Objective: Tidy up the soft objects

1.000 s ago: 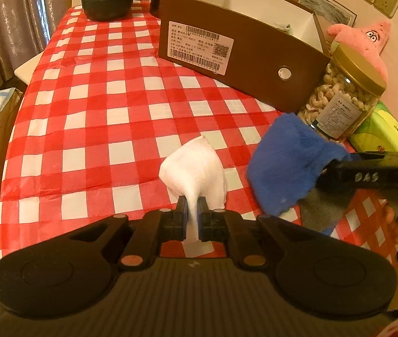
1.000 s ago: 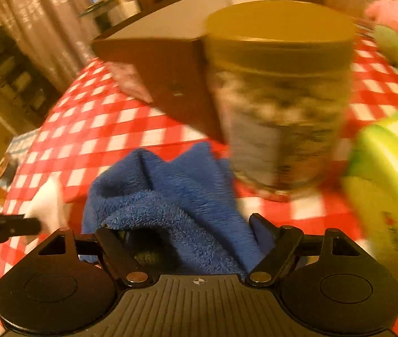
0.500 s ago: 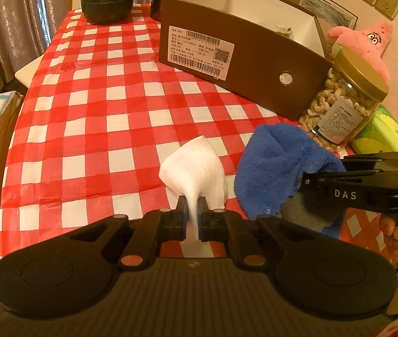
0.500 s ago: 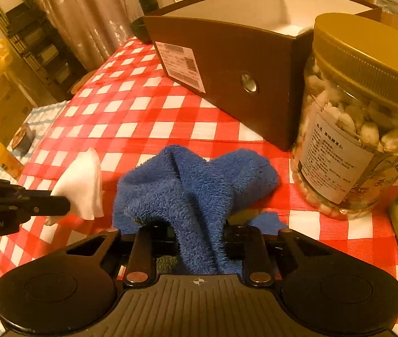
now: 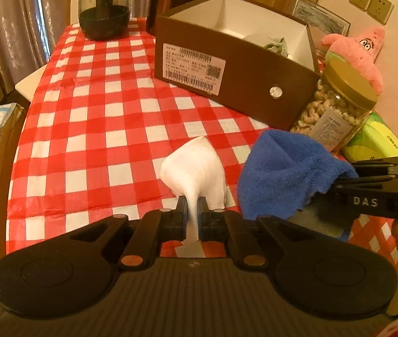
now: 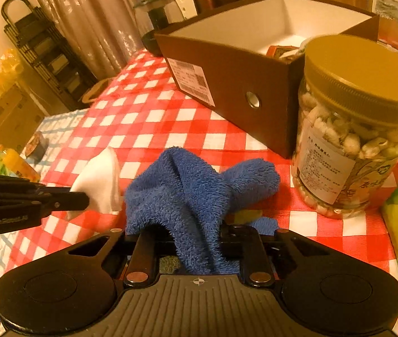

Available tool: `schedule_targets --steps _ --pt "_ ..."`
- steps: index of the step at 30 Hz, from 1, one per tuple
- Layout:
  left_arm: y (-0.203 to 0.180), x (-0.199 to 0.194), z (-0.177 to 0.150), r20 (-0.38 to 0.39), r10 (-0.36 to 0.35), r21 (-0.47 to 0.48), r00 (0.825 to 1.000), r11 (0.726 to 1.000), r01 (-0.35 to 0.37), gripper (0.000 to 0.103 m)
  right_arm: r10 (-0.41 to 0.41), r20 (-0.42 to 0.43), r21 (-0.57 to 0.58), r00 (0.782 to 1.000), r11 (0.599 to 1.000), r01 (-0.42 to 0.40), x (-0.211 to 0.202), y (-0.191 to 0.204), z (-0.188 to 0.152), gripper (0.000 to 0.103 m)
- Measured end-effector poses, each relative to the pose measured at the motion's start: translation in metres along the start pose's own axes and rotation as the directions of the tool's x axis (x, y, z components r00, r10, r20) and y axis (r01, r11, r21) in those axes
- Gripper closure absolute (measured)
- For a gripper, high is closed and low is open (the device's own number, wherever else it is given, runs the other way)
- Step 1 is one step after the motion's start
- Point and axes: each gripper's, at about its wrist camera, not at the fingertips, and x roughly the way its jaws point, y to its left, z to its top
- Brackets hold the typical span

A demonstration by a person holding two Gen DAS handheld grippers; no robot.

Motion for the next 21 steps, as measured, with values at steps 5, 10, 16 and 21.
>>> schedule_targets --steps 5,10,16,21 --pt "-0.003 -0.012 0.009 0.021 -0.002 0.010 1.000 1.000 0.002 0.097 0.025 0.022 0.006 0.999 1.000 -0.025 -0.022 0.006 0.007 0.084" --pt "-0.006 -0.023 0.025 0.055 -0.004 0.022 0.998 1.000 0.003 0.097 0.043 0.046 0.010 0.998 0.999 -0.044 -0.041 0.012 0.019 0.084" --pt "-0.007 -0.032 0.051 0.117 -0.008 0.043 0.993 0.999 0.003 0.097 0.058 0.094 0.018 0.994 0.998 -0.060 -0.055 0.018 0.041 0.084" --pt "-0.004 -0.033 0.076 0.157 -0.002 0.060 0.988 0.998 -0.007 0.097 0.066 0.132 0.027 0.989 0.997 -0.071 -0.060 0.021 0.065 0.084"
